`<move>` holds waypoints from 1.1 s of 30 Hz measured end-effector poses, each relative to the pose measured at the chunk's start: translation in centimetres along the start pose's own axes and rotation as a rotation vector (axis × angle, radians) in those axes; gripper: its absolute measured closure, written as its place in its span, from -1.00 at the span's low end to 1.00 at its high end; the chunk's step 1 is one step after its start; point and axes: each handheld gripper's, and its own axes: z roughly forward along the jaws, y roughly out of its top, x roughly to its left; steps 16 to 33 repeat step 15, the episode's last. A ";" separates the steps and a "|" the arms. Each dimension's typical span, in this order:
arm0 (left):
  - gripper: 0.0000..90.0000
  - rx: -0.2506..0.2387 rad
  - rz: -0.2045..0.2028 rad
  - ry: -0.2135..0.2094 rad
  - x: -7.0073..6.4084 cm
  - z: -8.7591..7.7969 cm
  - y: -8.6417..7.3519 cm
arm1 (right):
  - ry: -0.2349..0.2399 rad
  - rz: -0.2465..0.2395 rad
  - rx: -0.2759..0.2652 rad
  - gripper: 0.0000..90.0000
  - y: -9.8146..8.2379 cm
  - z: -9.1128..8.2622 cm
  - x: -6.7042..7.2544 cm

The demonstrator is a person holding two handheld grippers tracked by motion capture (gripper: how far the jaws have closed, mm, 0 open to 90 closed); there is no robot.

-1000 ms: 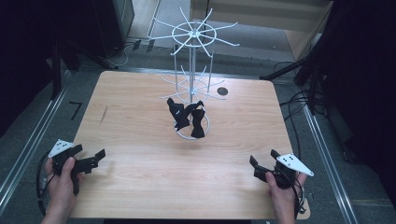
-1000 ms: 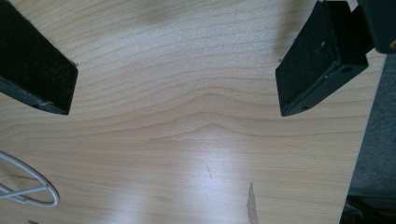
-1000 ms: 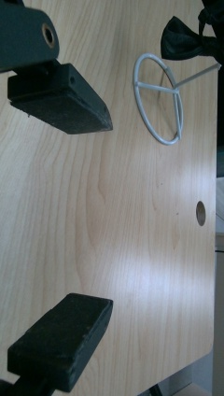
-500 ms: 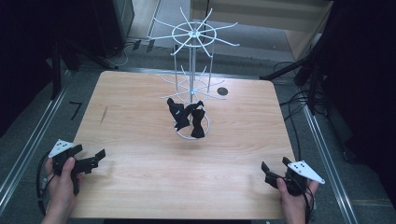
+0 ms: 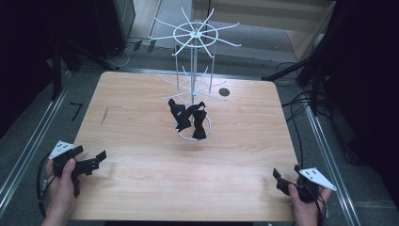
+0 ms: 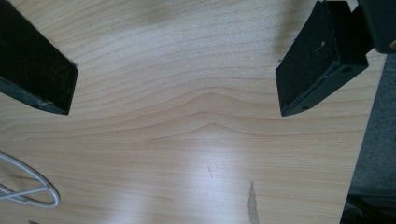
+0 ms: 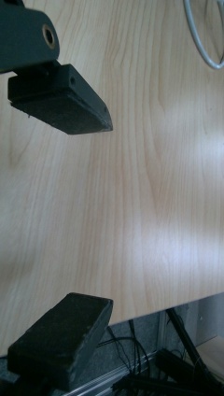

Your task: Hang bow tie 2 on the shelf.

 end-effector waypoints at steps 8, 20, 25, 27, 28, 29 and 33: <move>-1.00 0.004 0.003 -0.001 0.0 0.0 0.0 | -0.018 0.026 0.013 -0.71 -0.9 -0.7 -1.7; -1.00 0.003 0.005 0.001 0.0 0.1 0.0 | -0.016 0.041 0.007 -0.70 -0.9 -0.6 -1.8; -1.00 0.003 0.005 0.001 0.0 0.1 0.0 | -0.016 0.041 0.007 -0.70 -0.9 -0.6 -1.8; -1.00 0.003 0.005 0.001 0.0 0.1 0.0 | -0.016 0.041 0.007 -0.70 -0.9 -0.6 -1.8; -1.00 0.003 0.005 0.001 0.0 0.1 0.0 | -0.016 0.041 0.007 -0.70 -0.9 -0.6 -1.8; -1.00 0.003 0.005 0.001 0.0 0.1 0.0 | -0.016 0.041 0.007 -0.70 -0.9 -0.6 -1.8; -1.00 0.003 0.005 0.001 0.0 0.1 0.0 | -0.016 0.041 0.007 -0.70 -0.9 -0.6 -1.8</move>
